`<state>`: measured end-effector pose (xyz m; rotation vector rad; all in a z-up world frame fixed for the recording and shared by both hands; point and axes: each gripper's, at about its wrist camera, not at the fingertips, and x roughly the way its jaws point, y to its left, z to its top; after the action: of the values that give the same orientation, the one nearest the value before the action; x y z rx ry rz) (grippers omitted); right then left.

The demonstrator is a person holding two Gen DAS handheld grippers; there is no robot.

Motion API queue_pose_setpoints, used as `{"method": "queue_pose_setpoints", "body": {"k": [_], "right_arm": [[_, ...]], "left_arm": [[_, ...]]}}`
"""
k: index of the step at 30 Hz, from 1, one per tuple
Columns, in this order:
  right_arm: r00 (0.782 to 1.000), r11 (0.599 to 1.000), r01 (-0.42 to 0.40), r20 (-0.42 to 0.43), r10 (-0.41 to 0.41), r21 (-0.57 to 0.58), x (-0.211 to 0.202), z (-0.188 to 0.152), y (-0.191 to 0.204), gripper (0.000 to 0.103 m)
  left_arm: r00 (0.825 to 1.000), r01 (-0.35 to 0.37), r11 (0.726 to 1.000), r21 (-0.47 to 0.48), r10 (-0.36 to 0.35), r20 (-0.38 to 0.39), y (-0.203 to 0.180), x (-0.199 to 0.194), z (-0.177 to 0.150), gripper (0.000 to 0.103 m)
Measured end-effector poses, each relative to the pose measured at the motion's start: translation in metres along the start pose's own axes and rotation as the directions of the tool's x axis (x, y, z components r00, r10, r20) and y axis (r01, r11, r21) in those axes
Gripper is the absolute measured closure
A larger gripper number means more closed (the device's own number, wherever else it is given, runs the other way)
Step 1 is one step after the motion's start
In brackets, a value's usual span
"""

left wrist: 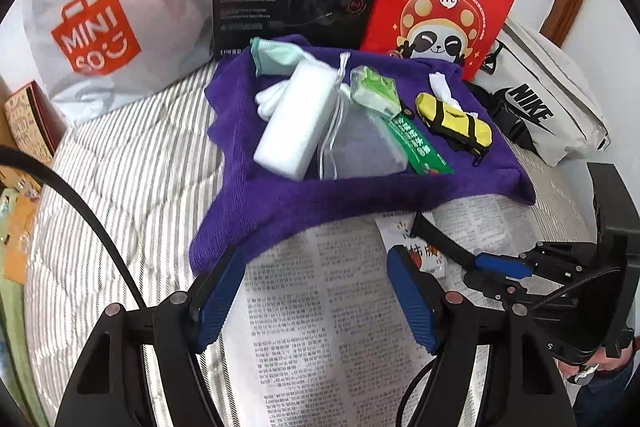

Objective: Organize soft objects
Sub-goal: 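Grasp the black watch strap on the newspaper with the right gripper, then hold the strap in the right gripper while the left gripper grasps the white tomato-print snack packet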

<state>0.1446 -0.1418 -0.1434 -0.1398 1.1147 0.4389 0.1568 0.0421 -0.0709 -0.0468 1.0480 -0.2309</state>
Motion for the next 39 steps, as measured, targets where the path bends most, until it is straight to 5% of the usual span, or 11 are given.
{"method": "queue_pose_setpoints", "body": {"k": [9,12,13,14,23,39], "right_arm": [[0.997,0.989,0.074,0.013,-0.073,-0.130,0.016,0.024,0.013,0.062],[0.998,0.989,0.060,0.022,-0.057,-0.138,0.022,0.029,0.008,0.063],[0.999,0.991,0.045,0.019,-0.043,-0.125,0.022,0.031,0.004,0.067],[0.999,0.991,0.053,0.019,-0.051,-0.119,0.021,0.030,0.001,0.082],[1.000,0.999,-0.016,-0.024,0.017,0.041,0.000,-0.002,-0.018,0.082],[0.999,1.000,0.012,-0.045,-0.013,-0.013,-0.009,-0.022,-0.007,0.083]], "left_arm": [[1.000,0.005,1.000,-0.022,-0.005,-0.010,0.006,0.000,-0.016,0.031],[1.000,0.005,1.000,-0.030,-0.005,-0.005,0.008,-0.002,-0.020,0.031],[1.000,0.007,0.999,-0.035,-0.007,-0.004,0.009,-0.002,-0.021,0.031],[1.000,0.010,0.999,-0.037,-0.010,-0.004,0.010,-0.003,-0.022,0.031],[1.000,0.028,0.999,-0.039,-0.028,-0.004,0.008,0.000,-0.027,0.031],[0.999,0.038,0.999,-0.035,-0.038,-0.005,0.004,-0.002,-0.030,0.031]]}}
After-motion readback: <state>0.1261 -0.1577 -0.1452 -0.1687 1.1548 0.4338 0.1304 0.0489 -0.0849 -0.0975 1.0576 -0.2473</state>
